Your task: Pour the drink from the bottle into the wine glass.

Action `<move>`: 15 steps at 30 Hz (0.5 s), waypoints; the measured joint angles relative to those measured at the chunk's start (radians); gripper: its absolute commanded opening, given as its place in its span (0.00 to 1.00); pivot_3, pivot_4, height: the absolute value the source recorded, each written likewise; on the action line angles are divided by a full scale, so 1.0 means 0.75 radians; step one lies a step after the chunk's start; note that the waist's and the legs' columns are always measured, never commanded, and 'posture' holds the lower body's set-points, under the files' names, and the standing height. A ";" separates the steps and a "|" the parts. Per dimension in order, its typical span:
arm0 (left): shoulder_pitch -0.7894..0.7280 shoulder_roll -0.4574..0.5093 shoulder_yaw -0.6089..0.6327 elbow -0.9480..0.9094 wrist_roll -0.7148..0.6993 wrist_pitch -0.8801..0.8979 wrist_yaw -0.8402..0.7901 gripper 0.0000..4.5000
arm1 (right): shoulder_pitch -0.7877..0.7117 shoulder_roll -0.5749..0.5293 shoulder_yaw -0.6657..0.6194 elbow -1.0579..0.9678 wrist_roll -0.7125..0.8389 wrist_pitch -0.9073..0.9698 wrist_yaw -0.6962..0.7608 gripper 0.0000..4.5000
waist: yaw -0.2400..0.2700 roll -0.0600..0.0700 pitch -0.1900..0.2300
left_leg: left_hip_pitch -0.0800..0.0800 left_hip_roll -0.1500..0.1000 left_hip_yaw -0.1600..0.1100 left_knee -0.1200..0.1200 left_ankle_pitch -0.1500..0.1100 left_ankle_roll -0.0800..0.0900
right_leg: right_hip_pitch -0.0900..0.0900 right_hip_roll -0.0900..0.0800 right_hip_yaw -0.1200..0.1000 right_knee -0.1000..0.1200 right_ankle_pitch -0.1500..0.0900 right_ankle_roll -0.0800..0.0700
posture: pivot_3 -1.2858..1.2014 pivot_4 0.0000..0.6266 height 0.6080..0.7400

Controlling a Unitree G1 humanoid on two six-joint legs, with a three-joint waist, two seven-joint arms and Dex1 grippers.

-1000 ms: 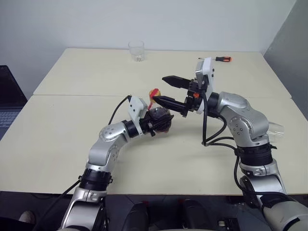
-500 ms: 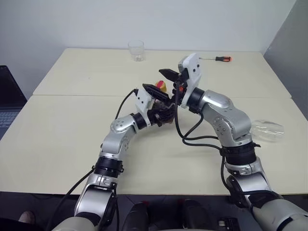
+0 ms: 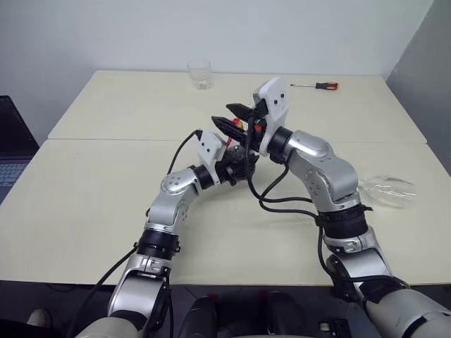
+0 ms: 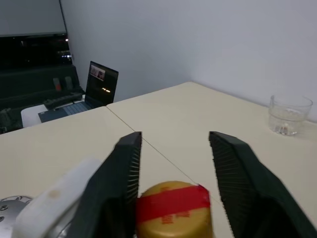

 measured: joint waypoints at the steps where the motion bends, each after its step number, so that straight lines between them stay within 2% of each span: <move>1: 0.000 0.000 0.000 0.000 0.000 0.000 0.000 0.49 | 0.000 -0.001 0.000 0.000 0.000 0.000 0.003 0.28 | 0.000 0.000 0.000 | 0.000 0.000 0.000 0.000 0.000 0.000 | 0.000 0.000 0.000 0.000 0.000 0.000 | 0.52 0.24 1.00; 11: 0.002 0.009 -0.001 -0.019 -0.014 0.039 -0.025 0.49 | 0.000 -0.025 0.001 0.016 0.006 -0.028 0.068 0.28 | 0.000 0.000 0.000 | 0.000 0.000 0.000 0.000 0.000 0.000 | 0.000 0.000 0.000 0.000 0.000 0.000 | 0.52 0.24 1.00; 15: 0.076 0.059 -0.002 -0.167 -0.070 0.143 -0.069 0.49 | -0.001 -0.054 0.016 0.022 0.045 -0.057 0.192 0.28 | -0.005 0.000 0.000 | 0.000 0.001 0.000 -0.001 0.000 0.000 | 0.000 0.000 0.000 -0.001 0.000 0.000 | 0.52 0.24 1.00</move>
